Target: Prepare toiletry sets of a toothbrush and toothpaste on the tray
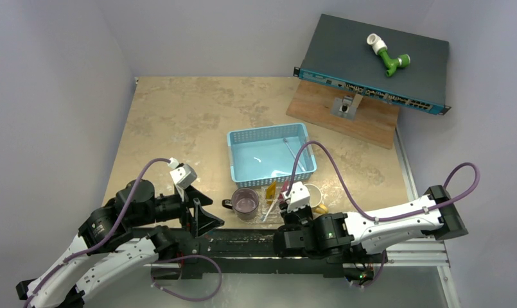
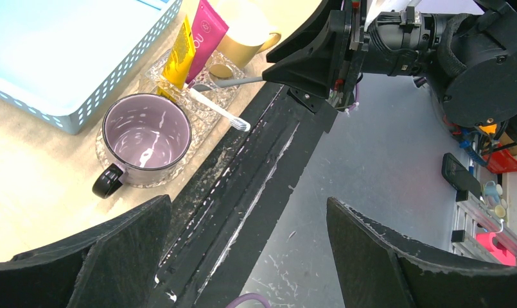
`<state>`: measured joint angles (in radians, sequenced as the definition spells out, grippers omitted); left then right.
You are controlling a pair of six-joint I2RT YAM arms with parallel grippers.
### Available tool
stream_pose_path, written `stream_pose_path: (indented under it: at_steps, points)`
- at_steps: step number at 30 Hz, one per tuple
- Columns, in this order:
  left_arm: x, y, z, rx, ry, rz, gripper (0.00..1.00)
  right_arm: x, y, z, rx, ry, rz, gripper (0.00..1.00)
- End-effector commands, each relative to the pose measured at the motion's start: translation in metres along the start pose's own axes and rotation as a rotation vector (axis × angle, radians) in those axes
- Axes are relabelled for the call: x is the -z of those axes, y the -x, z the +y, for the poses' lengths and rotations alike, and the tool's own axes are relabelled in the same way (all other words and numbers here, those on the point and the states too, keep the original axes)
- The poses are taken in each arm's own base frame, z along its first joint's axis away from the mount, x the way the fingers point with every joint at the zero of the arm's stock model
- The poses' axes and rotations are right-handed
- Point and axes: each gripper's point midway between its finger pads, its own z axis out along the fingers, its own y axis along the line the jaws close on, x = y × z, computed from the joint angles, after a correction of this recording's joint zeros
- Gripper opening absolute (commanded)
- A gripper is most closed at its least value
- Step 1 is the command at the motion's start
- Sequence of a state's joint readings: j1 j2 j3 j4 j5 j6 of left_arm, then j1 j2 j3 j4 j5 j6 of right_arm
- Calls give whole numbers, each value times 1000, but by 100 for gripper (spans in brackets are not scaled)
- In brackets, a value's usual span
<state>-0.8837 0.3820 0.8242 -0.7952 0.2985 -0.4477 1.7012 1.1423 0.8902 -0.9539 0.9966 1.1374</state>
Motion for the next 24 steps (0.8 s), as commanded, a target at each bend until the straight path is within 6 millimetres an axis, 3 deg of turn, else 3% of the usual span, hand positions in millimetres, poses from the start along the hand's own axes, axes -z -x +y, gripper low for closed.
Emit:
stream_pose_path:
  at_steps: [1, 10, 16, 24]
  points:
    - [-2, 3, 3, -20, 10, -13, 90, 3, 11, 4, -48, 5, -33, 33]
    - [-3, 4, 4, -17, 20, -10, 90, 10, 20, 11, -74, 51, -30, 40]
    - [-3, 8, 15, -8, 88, -16, 91, 14, 44, 15, -85, 97, -75, 46]
    - [3, 17, 27, -10, 181, -29, 98, -7, 81, 1, -68, 77, -96, 48]
